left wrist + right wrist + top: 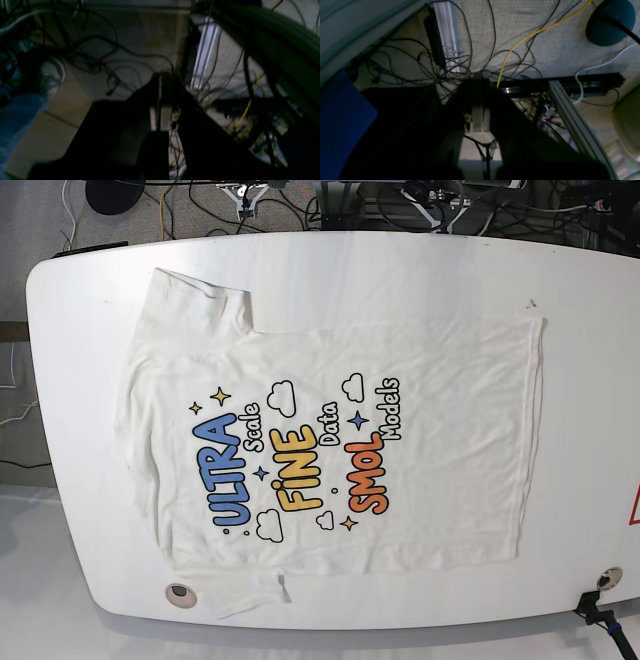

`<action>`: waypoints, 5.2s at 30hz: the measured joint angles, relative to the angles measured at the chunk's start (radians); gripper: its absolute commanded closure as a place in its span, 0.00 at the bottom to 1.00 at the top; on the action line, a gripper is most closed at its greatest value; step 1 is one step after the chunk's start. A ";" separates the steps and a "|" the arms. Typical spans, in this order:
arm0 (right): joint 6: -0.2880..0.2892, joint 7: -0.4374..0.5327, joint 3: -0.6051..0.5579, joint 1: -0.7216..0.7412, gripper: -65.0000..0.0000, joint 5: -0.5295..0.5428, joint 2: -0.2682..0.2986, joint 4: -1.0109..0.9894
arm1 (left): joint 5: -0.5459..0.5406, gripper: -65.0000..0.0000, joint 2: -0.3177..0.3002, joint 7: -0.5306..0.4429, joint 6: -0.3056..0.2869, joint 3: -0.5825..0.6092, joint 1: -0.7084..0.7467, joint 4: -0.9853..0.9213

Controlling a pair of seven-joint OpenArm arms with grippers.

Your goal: Fold the T-shirt properly

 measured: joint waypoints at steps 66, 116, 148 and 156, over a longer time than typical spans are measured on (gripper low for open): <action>0.008 0.097 0.005 -0.040 1.00 -0.009 0.009 0.044 | 0.001 1.00 -0.022 -0.100 -0.061 -0.002 0.014 0.000; 0.016 0.149 0.009 -0.058 1.00 -0.016 0.010 0.062 | -0.026 1.00 -0.026 -0.136 -0.048 -0.006 0.035 0.001; 0.029 0.150 -0.011 -0.669 1.00 -0.016 0.138 0.884 | -0.003 1.00 -0.189 -0.126 -0.053 0.045 0.554 0.618; 0.047 0.160 0.031 -0.845 1.00 0.101 0.184 1.124 | -0.026 1.00 -0.236 -0.169 -0.087 -0.007 0.758 1.040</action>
